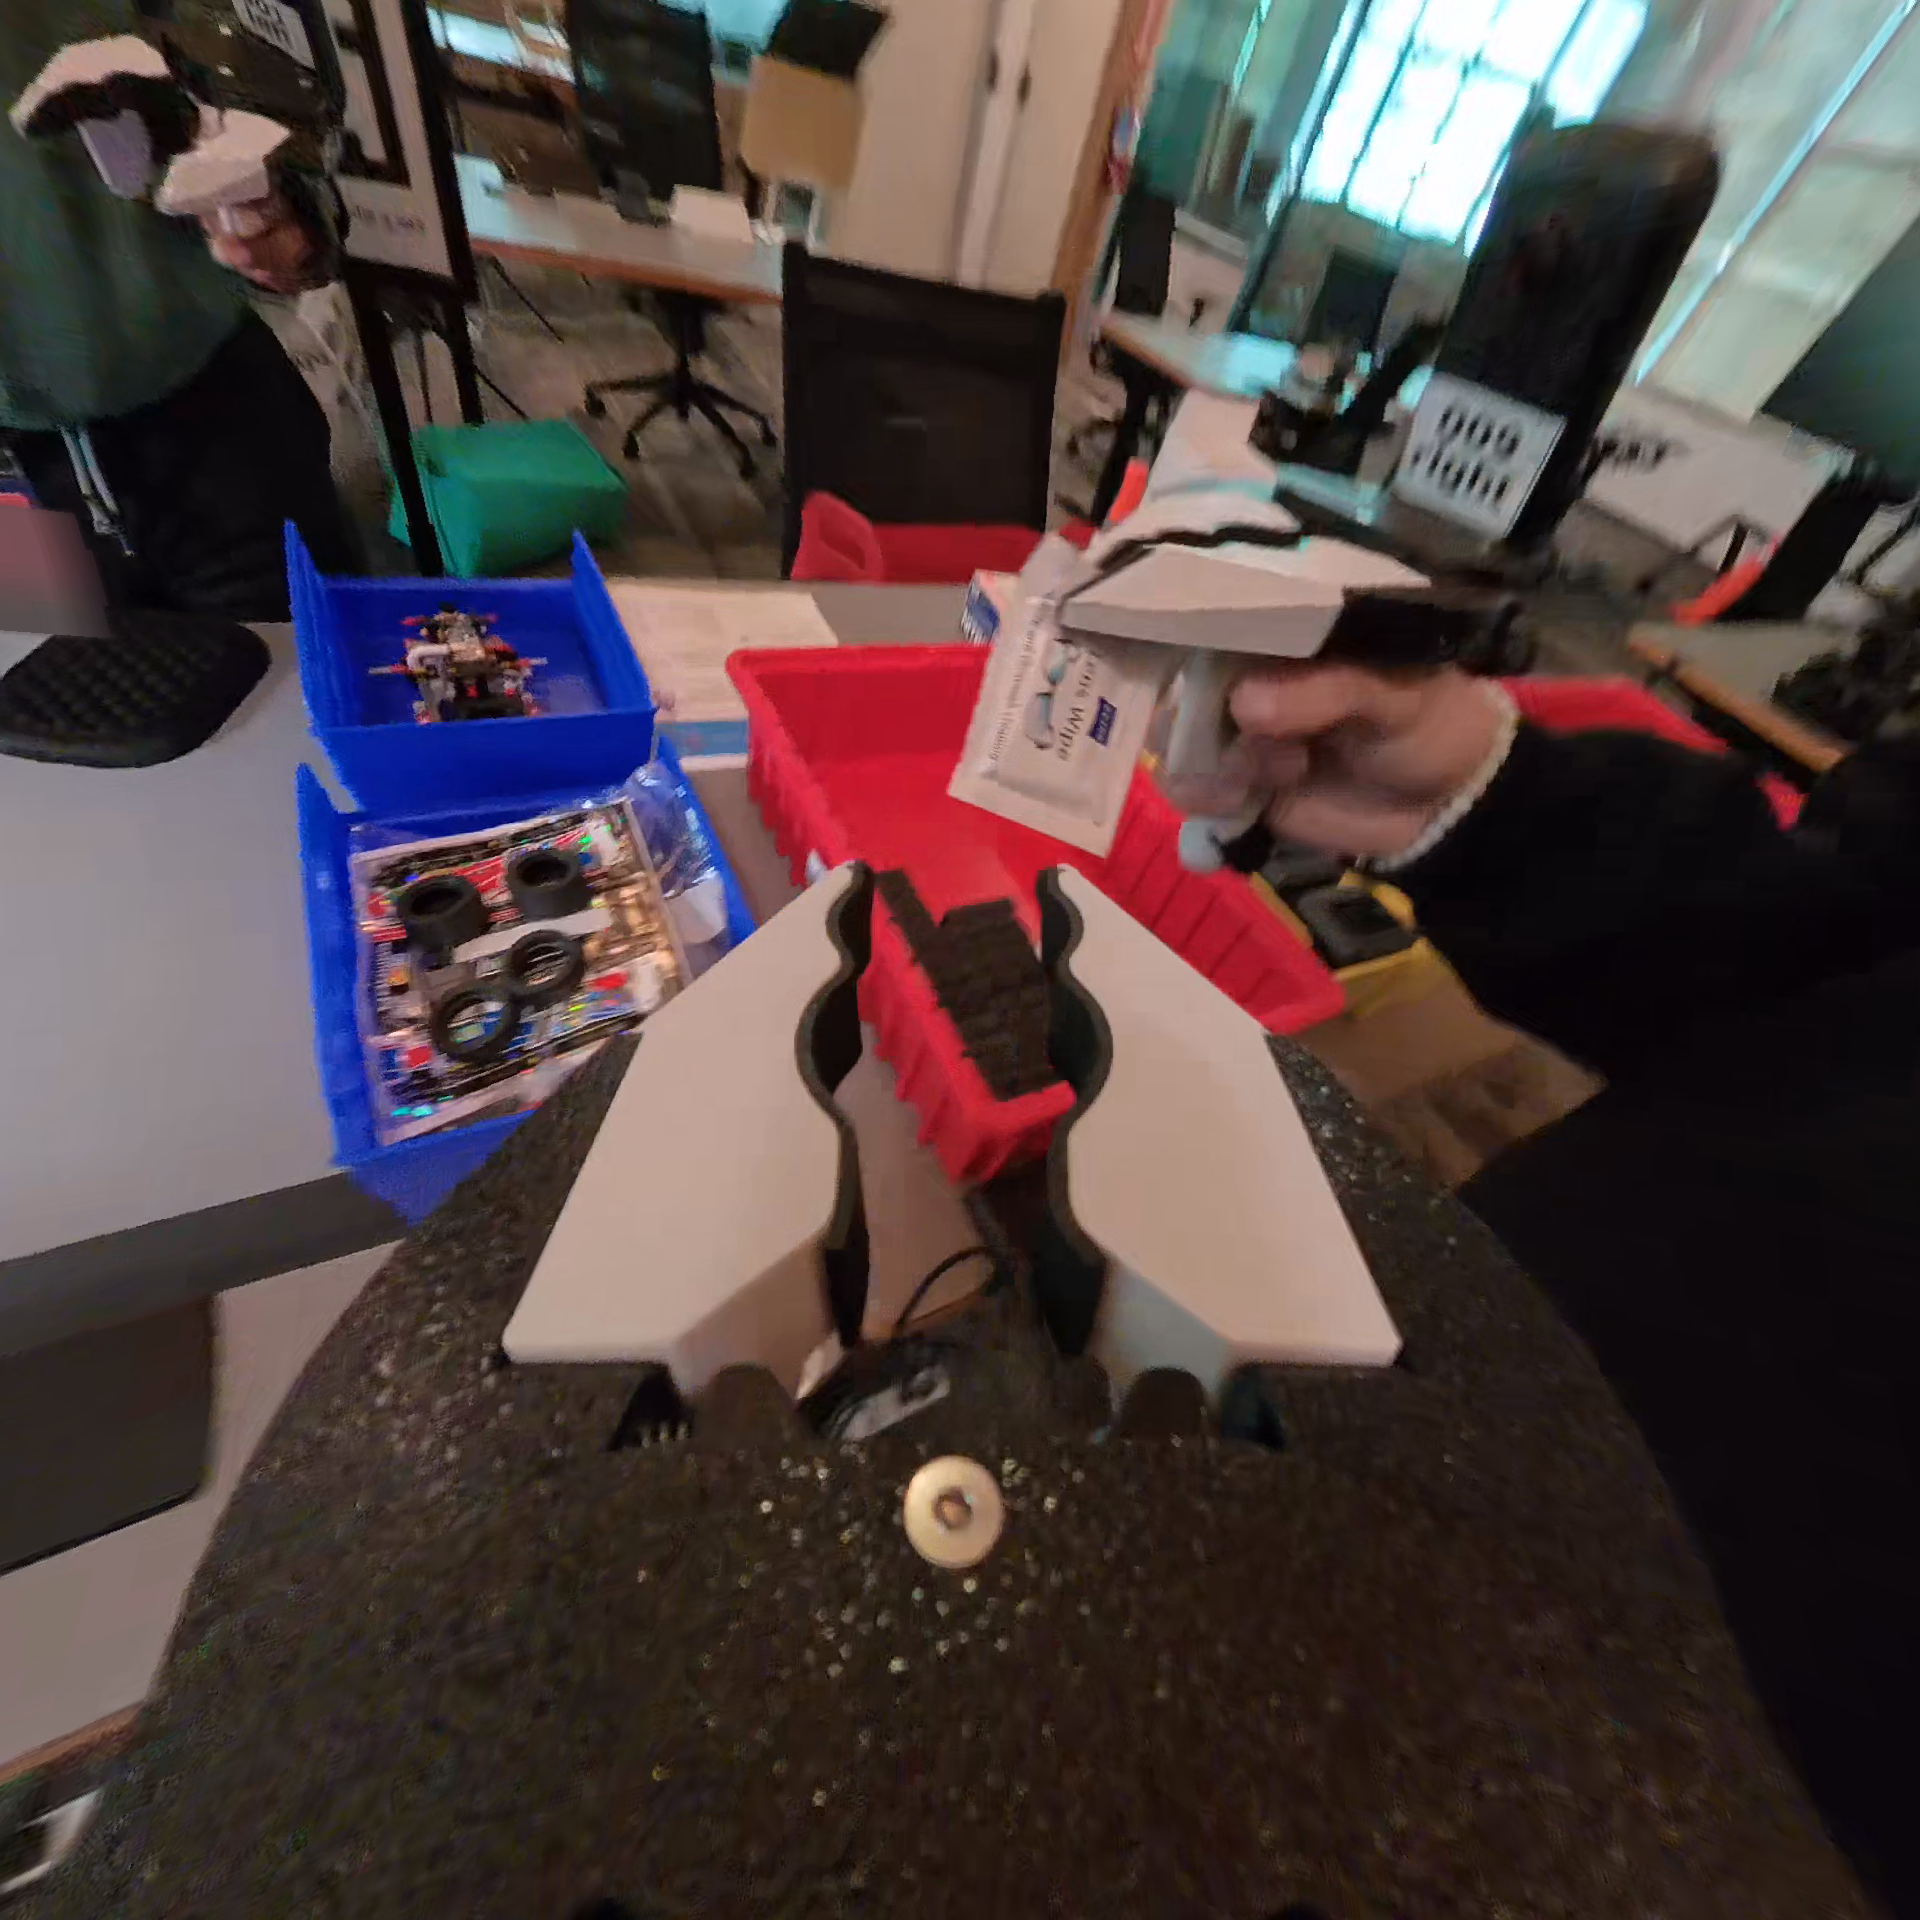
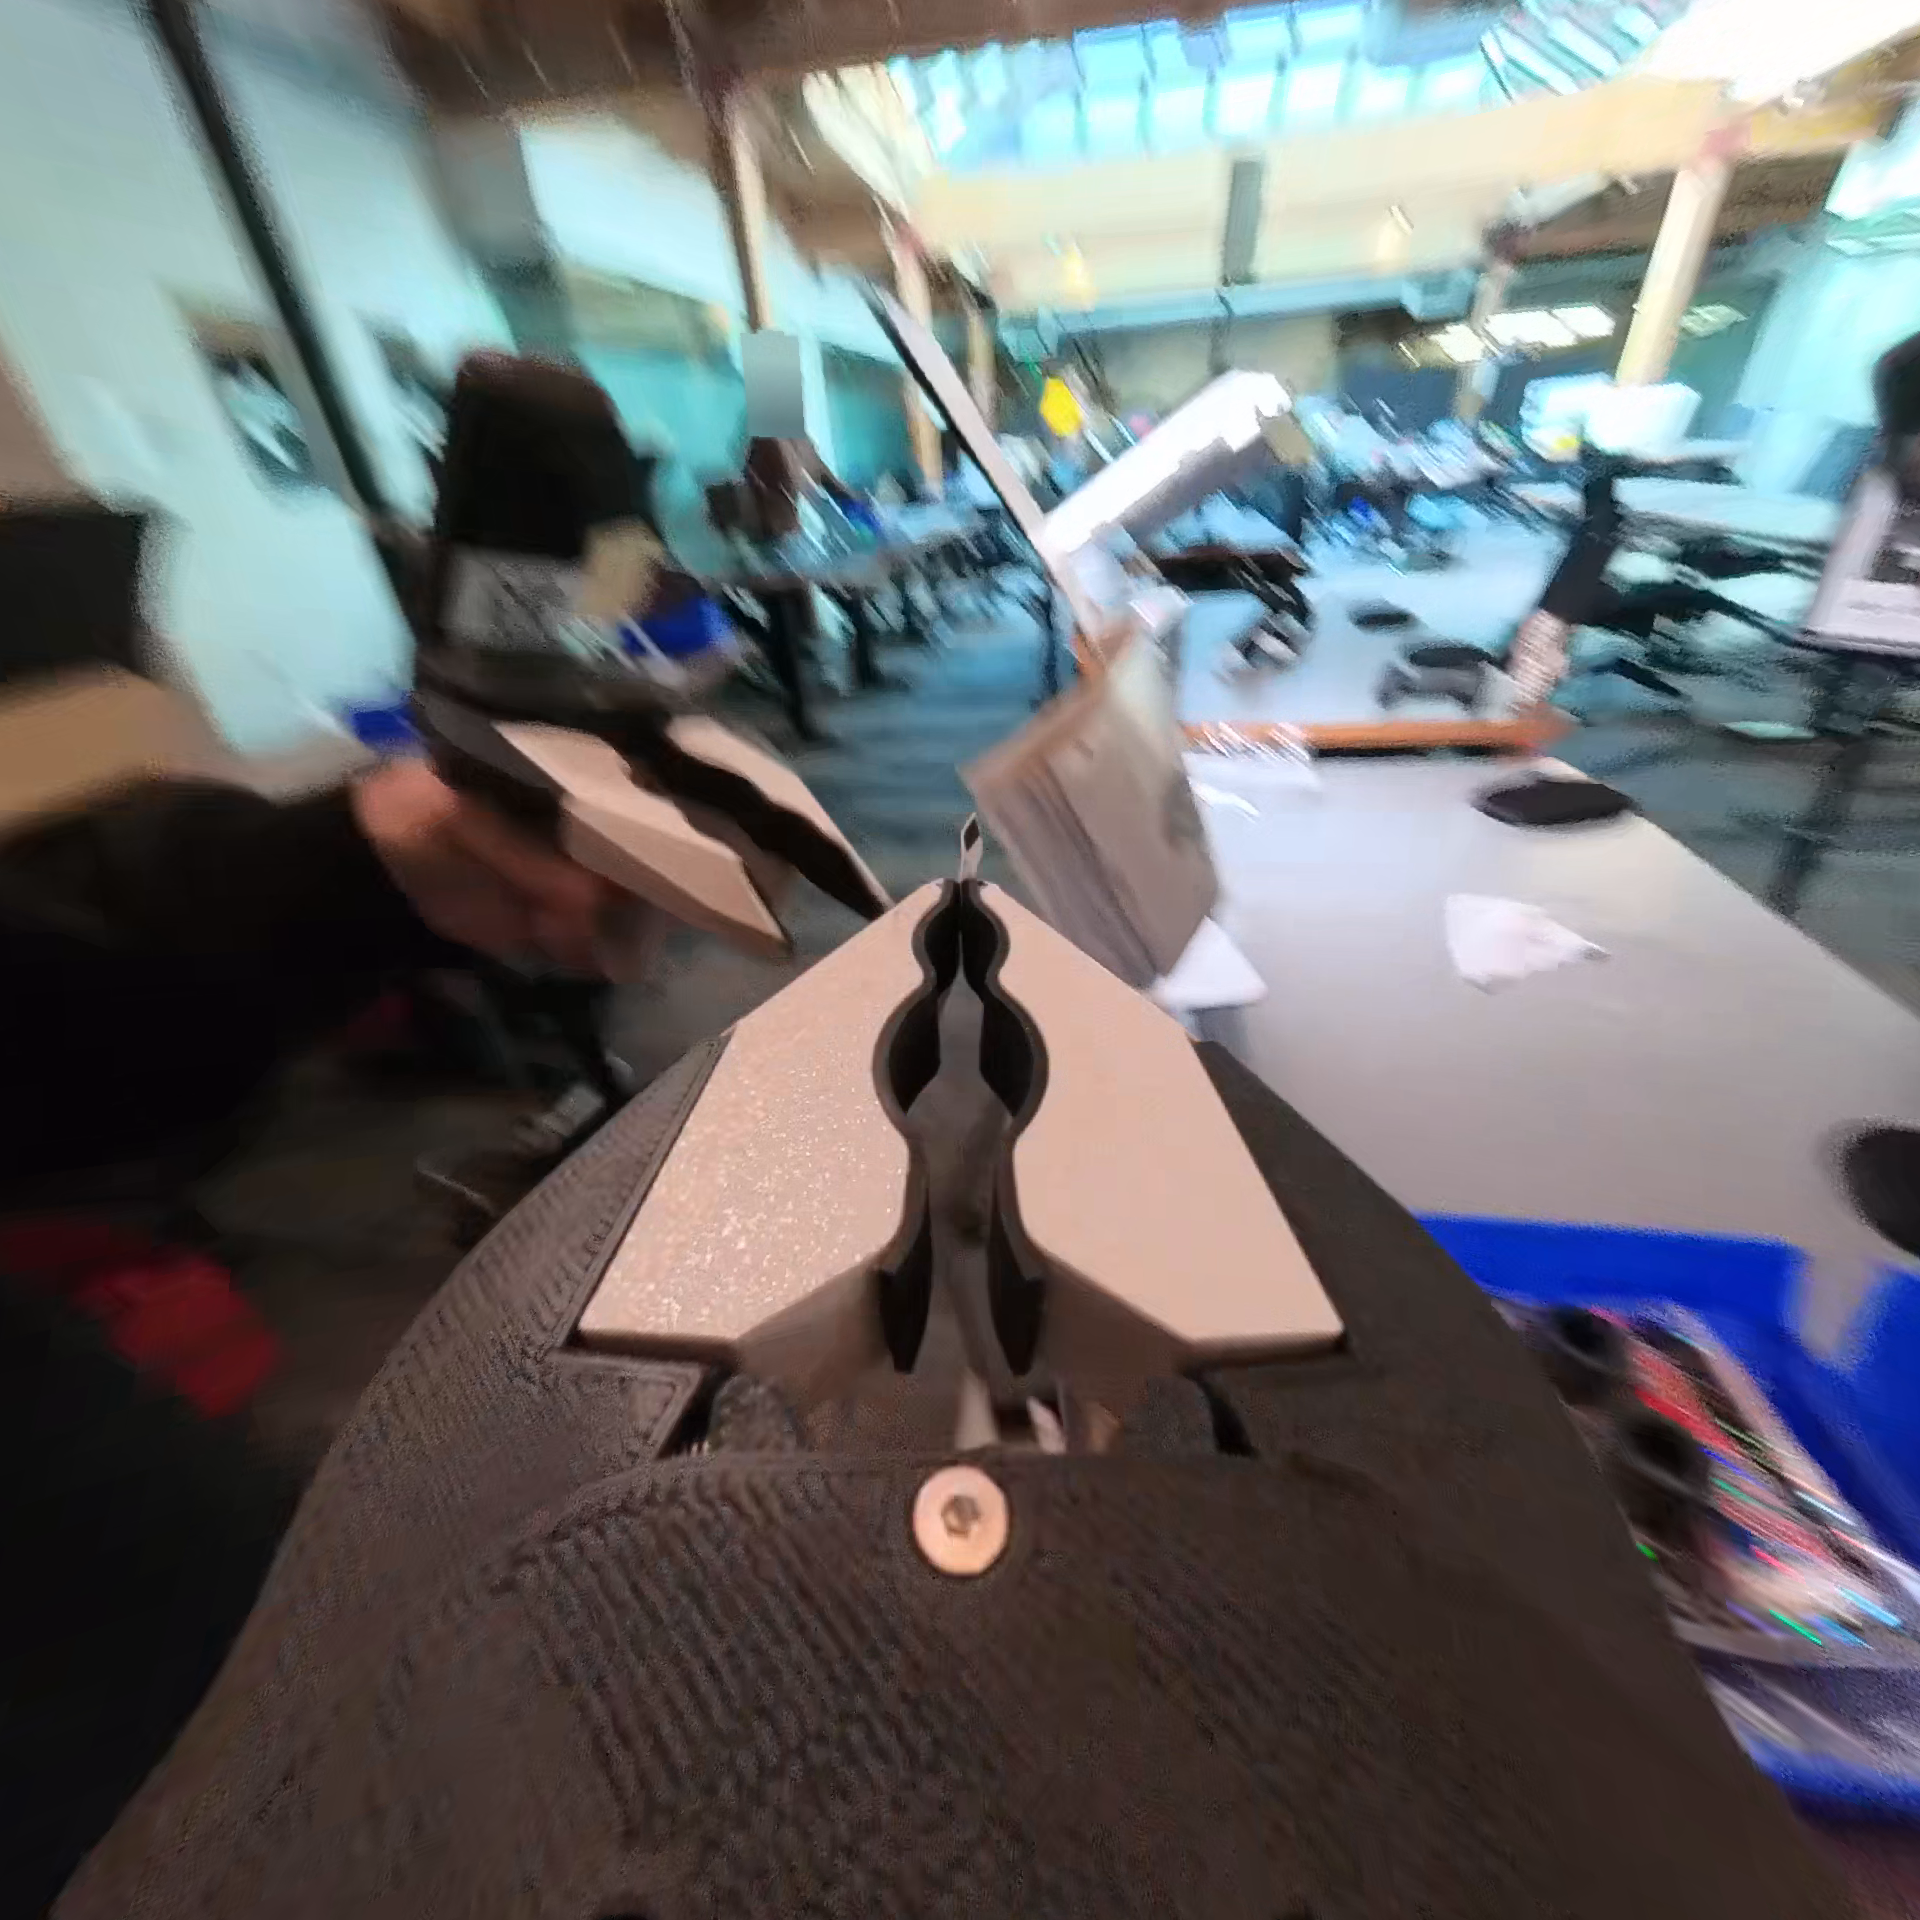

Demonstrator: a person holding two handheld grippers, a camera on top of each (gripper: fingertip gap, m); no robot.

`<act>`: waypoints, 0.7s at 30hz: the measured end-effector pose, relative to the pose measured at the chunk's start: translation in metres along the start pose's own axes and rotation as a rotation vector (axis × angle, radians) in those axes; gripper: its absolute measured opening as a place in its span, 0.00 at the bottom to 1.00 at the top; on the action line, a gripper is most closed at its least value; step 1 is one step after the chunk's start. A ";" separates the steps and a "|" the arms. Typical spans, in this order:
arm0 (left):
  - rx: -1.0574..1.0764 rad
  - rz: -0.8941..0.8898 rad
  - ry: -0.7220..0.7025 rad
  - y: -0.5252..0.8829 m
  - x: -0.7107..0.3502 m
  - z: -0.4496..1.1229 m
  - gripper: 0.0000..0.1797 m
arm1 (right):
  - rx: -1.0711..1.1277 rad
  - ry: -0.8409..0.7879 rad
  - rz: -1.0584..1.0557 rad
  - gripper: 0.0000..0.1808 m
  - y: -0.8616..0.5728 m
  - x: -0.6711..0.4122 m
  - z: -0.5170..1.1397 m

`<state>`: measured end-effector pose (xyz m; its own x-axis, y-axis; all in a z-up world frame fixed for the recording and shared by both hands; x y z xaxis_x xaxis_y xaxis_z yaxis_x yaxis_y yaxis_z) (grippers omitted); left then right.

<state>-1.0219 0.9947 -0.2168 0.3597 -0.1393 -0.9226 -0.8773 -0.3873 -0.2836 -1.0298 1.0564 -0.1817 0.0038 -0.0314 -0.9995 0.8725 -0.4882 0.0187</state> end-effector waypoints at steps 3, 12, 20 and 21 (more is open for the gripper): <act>-0.024 -0.073 -0.089 -0.048 -0.002 0.004 0.17 | -0.113 -0.172 0.125 0.00 0.029 -0.023 -0.031; -0.051 0.060 -0.119 -0.202 -0.016 0.017 0.16 | -0.213 -0.428 0.400 0.00 0.097 -0.070 -0.144; 0.025 0.058 -0.206 -0.343 0.004 0.022 0.17 | -0.155 -0.448 0.428 0.00 0.184 -0.069 -0.253; 0.041 0.025 -0.217 -0.360 0.011 0.022 0.17 | -0.156 -0.435 0.425 0.00 0.199 -0.067 -0.266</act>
<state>-0.7087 1.1531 -0.1310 0.2652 0.0526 -0.9628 -0.8987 -0.3483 -0.2665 -0.7268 1.1934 -0.1174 0.1960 -0.5627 -0.8031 0.8996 -0.2227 0.3756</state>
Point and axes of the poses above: each gripper's, where its closed fingertips meet, z out along the fingers, x out of its underside, y = z × x across the jaws, the point moved 1 cm from there along -z, back along the fingers, and after that the axes turned 3 degrees about -z, right-handed, at the moved point
